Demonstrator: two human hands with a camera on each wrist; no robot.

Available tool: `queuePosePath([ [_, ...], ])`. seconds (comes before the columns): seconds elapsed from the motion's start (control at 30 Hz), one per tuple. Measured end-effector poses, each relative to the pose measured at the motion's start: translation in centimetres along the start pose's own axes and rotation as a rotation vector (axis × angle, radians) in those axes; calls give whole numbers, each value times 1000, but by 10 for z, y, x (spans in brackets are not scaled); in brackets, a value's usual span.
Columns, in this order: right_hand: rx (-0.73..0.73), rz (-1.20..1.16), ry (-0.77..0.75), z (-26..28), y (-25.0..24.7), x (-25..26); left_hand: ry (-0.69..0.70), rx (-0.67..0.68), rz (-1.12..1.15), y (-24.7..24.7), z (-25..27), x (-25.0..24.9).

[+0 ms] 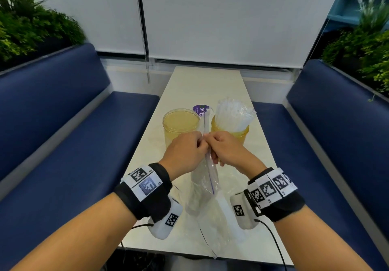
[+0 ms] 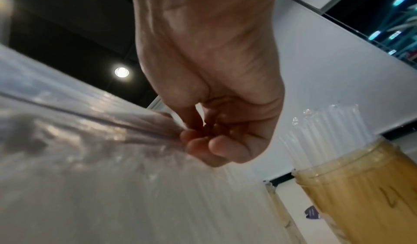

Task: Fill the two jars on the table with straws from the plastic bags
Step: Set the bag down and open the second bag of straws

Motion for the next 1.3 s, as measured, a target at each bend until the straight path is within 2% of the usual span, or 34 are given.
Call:
queuePosePath([
  [0.1,-27,-45,-16,1,3,0,-73,-62,103,-2,1,7],
  [0.2,-109,81,-51,3,3,1,-137,-110,145,-7,6,14],
  [0.3,-197,181,-66,8,-5,3,-195,-189,111,-24,12,26],
  [0.43,-250,262,-58,16,-21,17,-151,-222,-40,-48,21,21],
  [0.6,-243,598,-90,19,-30,41,-65,-110,-405,-60,20,4],
  [0.73,-242,789,44,16,-48,35,-140,-17,-605,-67,12,21],
  [0.83,-257,938,154,17,-59,26,-225,-65,-616,-76,7,33],
  [0.9,-270,961,195,16,-63,22,-238,-29,-644,-74,8,33],
  [0.97,-276,954,224,15,-68,16,-229,12,-654,-70,9,34],
  [1.13,-240,920,247,8,-76,-1,-153,129,-519,-68,11,45],
  [1.2,-249,989,191,6,-73,3,-132,151,-453,-62,12,45],
  [1.3,-317,952,-104,5,-55,39,-135,131,-367,-54,13,46],
])
Point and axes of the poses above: each hand's wrist, its own z-axis away from the middle knuckle, its own y-axis out of the palm, x = y × z, the point moved 8 cm from there along -z, towards the middle knuckle, and after that the axes turned 9 degrees about -z, right-handed, at the moved point
